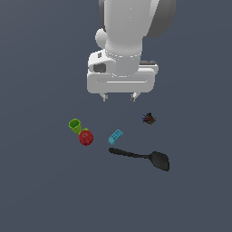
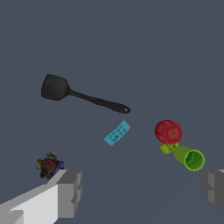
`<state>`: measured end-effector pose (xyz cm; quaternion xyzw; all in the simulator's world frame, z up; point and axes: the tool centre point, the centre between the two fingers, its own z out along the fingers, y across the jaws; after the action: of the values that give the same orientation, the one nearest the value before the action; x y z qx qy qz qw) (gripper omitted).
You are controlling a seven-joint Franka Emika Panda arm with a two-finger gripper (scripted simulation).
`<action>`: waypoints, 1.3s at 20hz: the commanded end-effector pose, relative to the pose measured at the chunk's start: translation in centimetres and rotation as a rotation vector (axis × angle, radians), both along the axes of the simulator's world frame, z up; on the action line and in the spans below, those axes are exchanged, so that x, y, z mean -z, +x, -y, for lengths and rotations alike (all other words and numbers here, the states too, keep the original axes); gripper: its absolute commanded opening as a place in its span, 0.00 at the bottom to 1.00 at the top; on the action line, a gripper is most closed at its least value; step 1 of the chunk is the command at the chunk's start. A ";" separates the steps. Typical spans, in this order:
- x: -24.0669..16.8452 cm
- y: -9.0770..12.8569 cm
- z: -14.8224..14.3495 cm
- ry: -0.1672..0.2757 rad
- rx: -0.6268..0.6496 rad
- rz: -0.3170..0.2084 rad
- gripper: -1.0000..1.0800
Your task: Pick up a designated object from a clutter of objects.
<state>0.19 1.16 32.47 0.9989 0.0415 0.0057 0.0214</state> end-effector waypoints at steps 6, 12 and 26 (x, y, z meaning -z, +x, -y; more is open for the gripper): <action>-0.3 0.3 0.6 0.009 0.010 -0.003 0.96; -0.9 0.4 0.9 0.017 0.022 -0.005 0.96; 4.1 1.7 4.4 0.015 -0.036 -0.010 0.96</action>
<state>1.69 -2.49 29.35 0.9984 0.0541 0.0023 0.0135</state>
